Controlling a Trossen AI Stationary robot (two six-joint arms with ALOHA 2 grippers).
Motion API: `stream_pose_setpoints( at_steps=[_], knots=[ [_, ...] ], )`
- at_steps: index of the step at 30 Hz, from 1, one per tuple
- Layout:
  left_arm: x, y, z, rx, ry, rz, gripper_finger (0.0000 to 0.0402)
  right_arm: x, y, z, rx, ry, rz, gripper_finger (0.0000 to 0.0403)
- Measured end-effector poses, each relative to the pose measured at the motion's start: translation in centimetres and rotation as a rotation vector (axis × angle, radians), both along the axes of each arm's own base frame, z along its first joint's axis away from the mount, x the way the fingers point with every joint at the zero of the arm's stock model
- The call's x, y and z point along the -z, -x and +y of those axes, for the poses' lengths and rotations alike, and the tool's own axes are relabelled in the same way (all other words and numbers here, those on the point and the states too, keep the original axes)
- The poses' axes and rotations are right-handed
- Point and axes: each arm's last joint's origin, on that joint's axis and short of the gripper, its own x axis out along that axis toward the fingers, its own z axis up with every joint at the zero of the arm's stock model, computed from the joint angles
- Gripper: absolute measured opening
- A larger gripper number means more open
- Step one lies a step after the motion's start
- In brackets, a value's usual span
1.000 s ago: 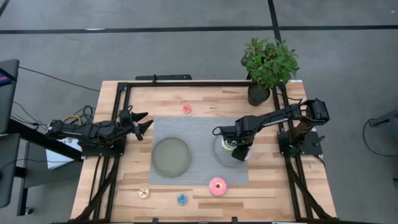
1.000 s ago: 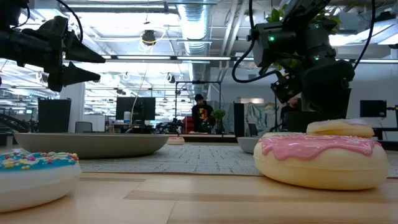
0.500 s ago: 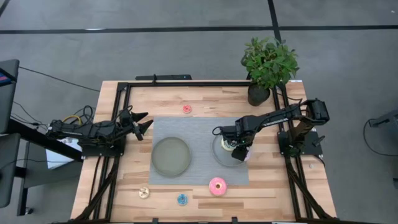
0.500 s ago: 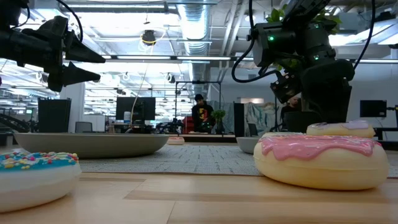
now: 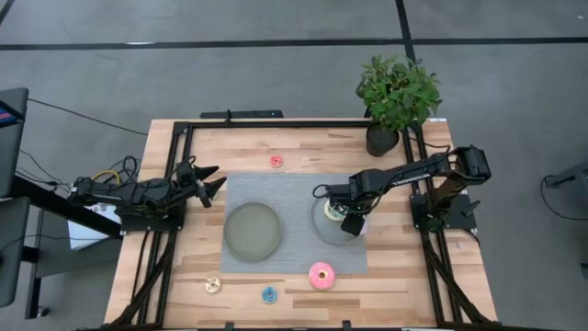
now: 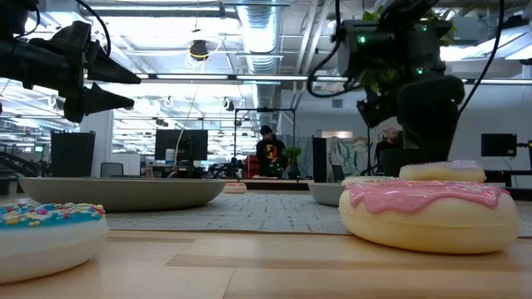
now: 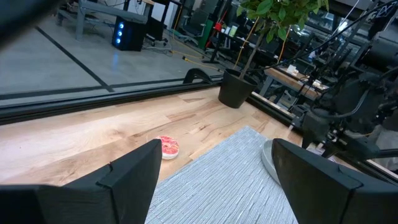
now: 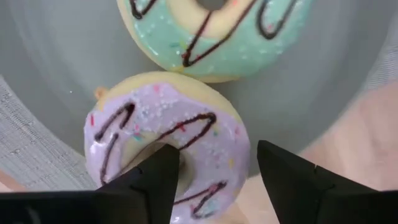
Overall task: Pick & Place donuts
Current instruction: Put the large purple donut on the gray plate, then put the large pink donut on the gray plate
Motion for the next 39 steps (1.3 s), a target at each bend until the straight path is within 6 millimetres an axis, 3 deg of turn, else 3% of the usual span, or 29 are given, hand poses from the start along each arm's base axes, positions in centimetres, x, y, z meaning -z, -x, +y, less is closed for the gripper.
stream_pose_setpoints(
  at_steps=[23,33,39],
  knots=[
    [0.0,0.0,0.0,0.0,0.0,0.0,0.0298,-1.1,-0.7,-0.2,-0.026,0.058,-0.065,0.0193],
    [0.0,0.0,0.0,0.001,0.0,0.0,0.0298,-5.7,1.0,0.0,-0.025,0.051,-0.278,0.0192],
    [0.0,0.0,0.0,0.004,0.0,0.0,0.0298,-8.3,2.0,1.9,-0.097,0.023,-0.442,0.0193]
  ],
)
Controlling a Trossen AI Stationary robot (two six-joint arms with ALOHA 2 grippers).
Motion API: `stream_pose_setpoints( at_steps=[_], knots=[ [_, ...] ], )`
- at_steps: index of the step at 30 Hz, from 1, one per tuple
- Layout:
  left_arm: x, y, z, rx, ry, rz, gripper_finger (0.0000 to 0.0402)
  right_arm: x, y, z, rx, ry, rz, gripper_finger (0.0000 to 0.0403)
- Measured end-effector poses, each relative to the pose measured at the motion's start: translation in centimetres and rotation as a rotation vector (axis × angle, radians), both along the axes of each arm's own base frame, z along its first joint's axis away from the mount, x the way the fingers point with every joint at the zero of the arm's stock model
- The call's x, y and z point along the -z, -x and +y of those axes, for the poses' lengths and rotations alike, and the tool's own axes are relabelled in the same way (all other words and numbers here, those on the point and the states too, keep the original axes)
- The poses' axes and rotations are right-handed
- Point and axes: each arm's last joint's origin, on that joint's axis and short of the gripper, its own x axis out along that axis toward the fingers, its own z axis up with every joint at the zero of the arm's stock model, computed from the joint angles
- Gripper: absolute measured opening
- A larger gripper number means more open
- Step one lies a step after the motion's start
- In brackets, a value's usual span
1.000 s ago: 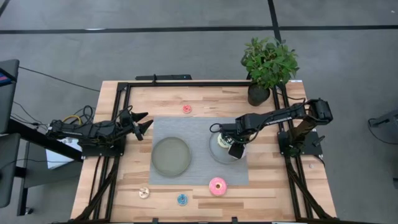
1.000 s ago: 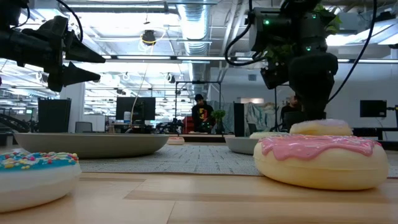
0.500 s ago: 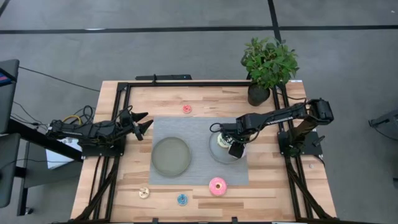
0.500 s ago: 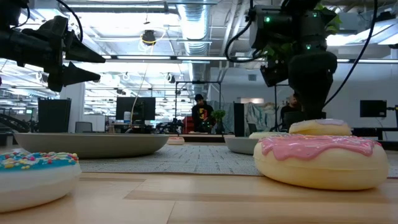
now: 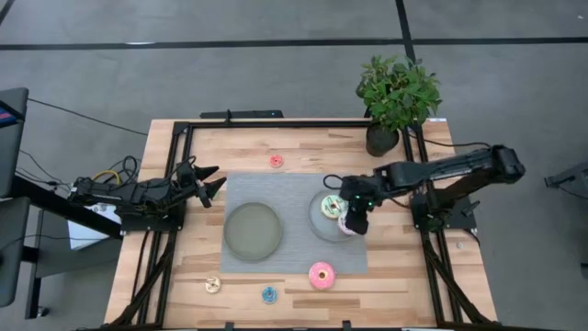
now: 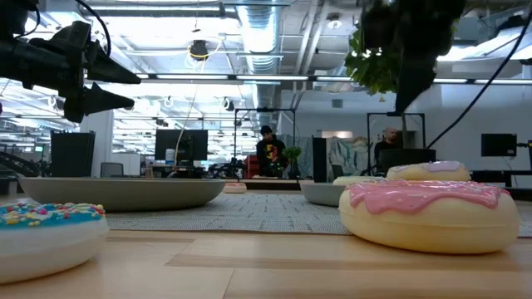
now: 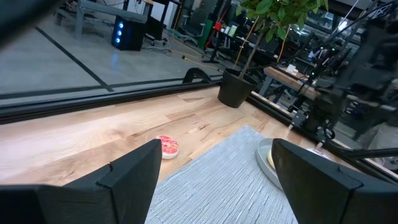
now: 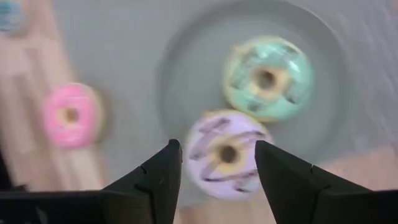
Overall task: Pick & Place donuts
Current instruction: Put the large pink donut on the gray plate
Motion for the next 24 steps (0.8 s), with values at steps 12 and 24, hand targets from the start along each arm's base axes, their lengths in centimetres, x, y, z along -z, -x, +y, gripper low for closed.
stream_pose_setpoints(
  at_steps=[12,24],
  knots=[
    [0.0,0.0,0.0,0.004,0.0,0.004,0.0298,0.0,-1.2,6.0,-0.237,-0.084,-0.149,0.0185],
    [0.1,0.0,0.0,0.017,-0.001,0.02,0.0298,-0.1,-6.1,10.3,-0.396,-0.029,-0.061,0.0185]
  ],
)
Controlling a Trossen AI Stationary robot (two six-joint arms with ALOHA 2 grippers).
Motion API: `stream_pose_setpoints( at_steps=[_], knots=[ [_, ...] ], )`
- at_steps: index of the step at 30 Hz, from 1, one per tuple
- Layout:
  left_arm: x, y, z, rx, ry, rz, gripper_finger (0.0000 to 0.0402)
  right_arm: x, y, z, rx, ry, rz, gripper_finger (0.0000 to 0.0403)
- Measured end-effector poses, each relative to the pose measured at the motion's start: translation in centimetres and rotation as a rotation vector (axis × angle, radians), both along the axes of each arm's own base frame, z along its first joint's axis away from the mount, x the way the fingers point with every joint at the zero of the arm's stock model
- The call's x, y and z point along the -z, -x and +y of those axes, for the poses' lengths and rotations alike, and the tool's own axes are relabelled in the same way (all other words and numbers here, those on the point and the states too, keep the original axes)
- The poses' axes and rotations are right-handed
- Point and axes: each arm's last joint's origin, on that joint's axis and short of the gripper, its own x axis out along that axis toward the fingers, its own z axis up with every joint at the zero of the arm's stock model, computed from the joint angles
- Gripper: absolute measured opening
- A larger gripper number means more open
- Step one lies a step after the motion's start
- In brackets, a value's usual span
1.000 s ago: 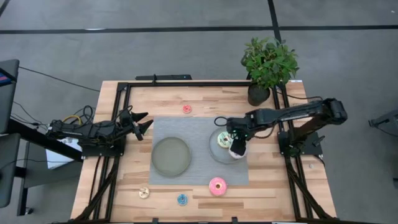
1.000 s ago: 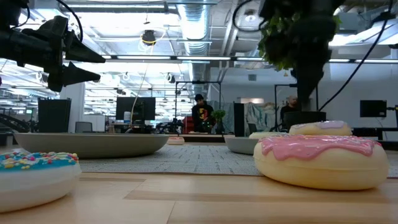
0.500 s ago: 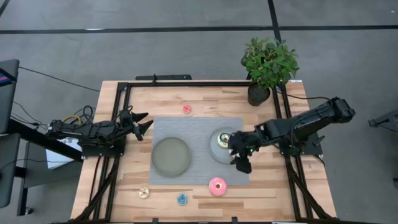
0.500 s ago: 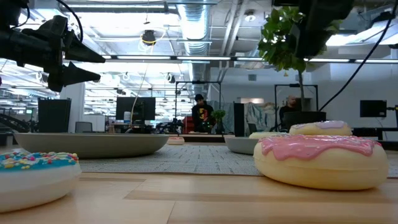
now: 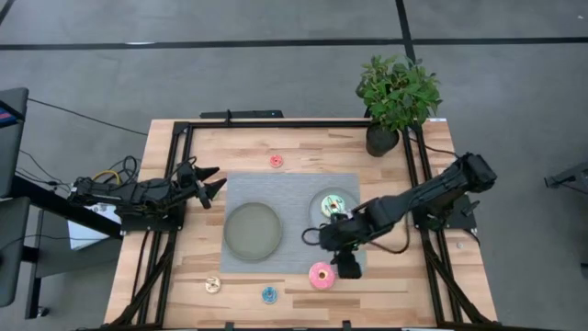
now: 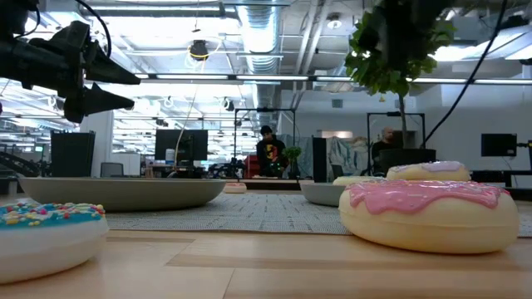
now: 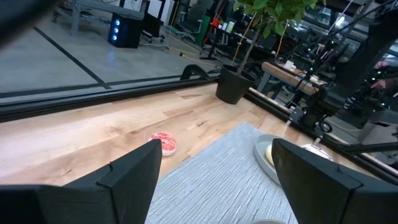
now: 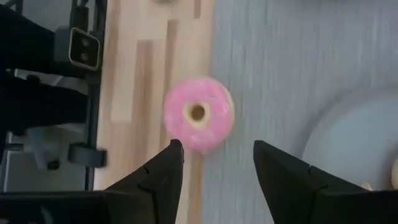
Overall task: Pick & Place donuts
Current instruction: Put the large pink donut on the gray plate
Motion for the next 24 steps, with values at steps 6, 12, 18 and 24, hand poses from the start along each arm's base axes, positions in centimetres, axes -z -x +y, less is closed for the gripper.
stream_pose_setpoints(
  at_steps=[6,12,18,24],
  knots=[
    [0.0,-0.1,-0.1,0.055,0.006,0.002,0.0298,0.9,-2.8,1.7,-0.018,-0.005,0.077,0.0184],
    [0.0,-0.1,-0.2,0.092,0.009,0.004,0.0298,3.5,-3.8,2.6,0.032,-0.021,0.209,0.0183],
    [0.1,-0.1,-0.2,0.094,0.01,0.004,0.0298,4.3,-4.4,3.1,0.053,-0.033,0.208,0.0194],
    [0.2,-0.2,-0.2,0.091,0.008,0.019,0.0298,5.4,-4.8,3.4,0.064,-0.032,0.224,0.0209]
  ],
)
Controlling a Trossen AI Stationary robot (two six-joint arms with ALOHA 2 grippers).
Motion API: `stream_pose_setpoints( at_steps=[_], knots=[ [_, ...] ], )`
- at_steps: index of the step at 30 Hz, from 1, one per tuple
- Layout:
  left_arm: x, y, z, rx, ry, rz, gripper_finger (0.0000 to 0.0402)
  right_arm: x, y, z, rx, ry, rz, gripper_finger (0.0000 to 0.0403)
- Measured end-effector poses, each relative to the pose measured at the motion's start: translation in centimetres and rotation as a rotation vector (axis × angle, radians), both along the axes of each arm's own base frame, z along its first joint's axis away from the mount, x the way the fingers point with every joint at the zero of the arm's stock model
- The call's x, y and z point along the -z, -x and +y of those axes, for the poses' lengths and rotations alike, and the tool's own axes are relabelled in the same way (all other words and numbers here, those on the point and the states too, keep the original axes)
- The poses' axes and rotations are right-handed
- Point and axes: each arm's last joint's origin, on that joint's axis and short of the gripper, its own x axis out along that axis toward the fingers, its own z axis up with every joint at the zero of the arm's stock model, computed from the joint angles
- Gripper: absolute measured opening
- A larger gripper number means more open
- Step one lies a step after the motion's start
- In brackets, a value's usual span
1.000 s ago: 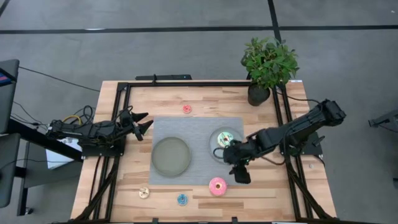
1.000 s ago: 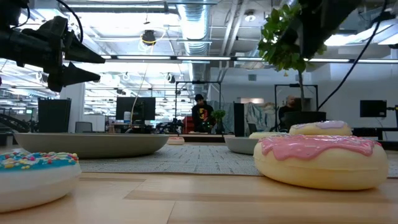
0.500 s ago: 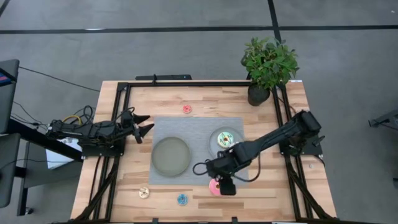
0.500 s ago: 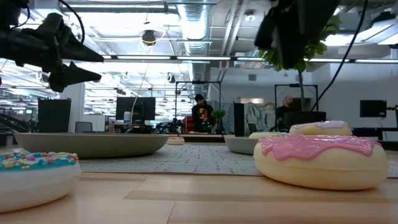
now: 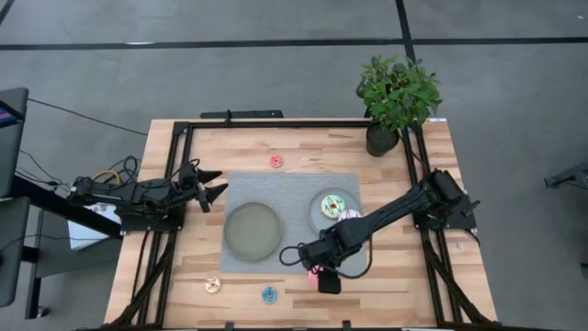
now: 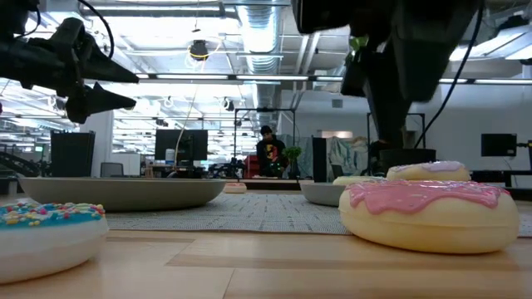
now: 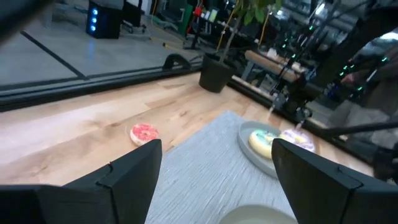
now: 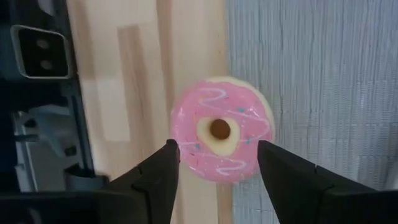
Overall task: Pick & Place donuts
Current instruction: Put the large pink donut on the gray plate
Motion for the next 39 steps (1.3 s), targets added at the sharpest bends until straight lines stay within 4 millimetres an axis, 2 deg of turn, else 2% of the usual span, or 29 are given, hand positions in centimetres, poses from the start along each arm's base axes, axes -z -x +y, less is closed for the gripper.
stream_pose_setpoints(
  at_steps=[8,14,22,39],
  knots=[
    [0.0,0.0,0.0,0.002,0.0,0.004,0.0298,0.8,-0.5,0.3,0.0,0.024,-0.019,0.0225],
    [0.0,0.0,0.0,0.003,0.0,0.004,0.0298,2.2,-0.7,0.3,0.001,0.044,0.012,0.0228],
    [0.0,0.0,0.0,0.002,0.0,0.005,0.0298,2.3,-0.8,0.1,0.021,0.111,-0.014,0.0229],
    [0.1,0.0,0.0,0.001,-0.001,0.005,0.0298,2.3,-0.6,0.4,0.01,0.111,-0.006,0.0229]
  ],
)
